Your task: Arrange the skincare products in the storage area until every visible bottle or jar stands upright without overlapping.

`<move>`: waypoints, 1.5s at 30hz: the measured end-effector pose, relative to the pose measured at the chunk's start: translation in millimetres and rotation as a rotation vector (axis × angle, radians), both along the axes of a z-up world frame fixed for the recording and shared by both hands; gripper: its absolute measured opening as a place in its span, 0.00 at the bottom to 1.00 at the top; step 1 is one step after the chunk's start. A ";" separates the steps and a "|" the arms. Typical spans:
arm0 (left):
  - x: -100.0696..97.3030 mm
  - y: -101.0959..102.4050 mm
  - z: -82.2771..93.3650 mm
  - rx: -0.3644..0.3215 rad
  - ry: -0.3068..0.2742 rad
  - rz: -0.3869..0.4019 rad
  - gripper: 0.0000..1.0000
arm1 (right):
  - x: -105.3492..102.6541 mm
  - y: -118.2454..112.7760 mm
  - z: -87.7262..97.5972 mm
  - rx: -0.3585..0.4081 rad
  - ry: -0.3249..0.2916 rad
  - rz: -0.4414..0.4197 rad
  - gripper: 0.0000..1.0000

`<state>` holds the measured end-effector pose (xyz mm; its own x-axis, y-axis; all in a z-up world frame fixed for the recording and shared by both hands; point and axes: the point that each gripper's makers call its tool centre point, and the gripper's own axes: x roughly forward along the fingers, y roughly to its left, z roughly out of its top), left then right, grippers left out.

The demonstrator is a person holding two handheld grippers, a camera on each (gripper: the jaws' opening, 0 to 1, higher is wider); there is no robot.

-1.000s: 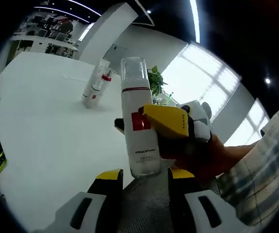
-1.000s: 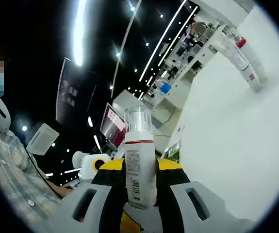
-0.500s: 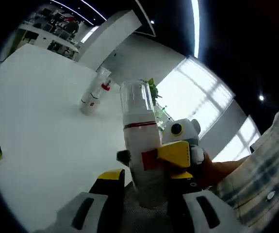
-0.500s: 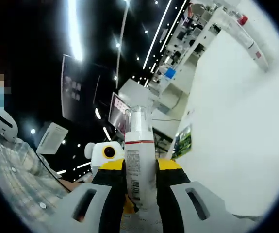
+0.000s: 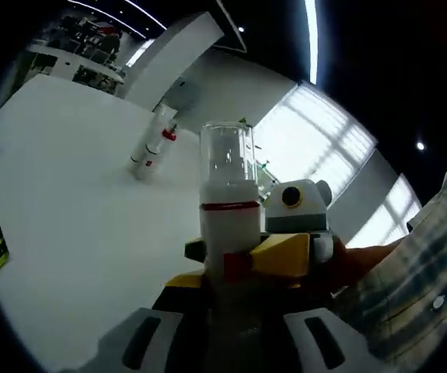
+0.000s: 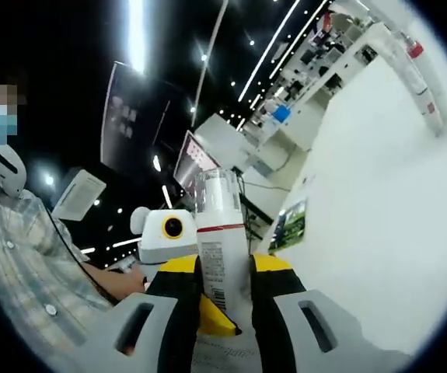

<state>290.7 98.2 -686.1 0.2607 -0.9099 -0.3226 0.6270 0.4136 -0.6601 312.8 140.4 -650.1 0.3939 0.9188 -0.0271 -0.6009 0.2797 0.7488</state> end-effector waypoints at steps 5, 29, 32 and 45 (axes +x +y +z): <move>5.2 4.5 -7.4 0.075 -0.043 0.027 0.24 | 3.8 -1.0 -5.6 -0.055 -0.033 -0.014 0.22; -32.5 -18.8 0.3 -0.068 0.079 -0.227 0.36 | -8.7 -15.1 22.7 0.107 0.061 0.106 0.19; -38.9 -21.9 5.7 -0.063 0.037 -0.254 0.27 | -8.9 -16.3 18.7 0.122 0.073 0.102 0.19; 3.7 4.9 -27.9 0.225 -0.097 -0.018 0.25 | 12.7 -10.2 -4.0 -0.159 0.033 -0.047 0.21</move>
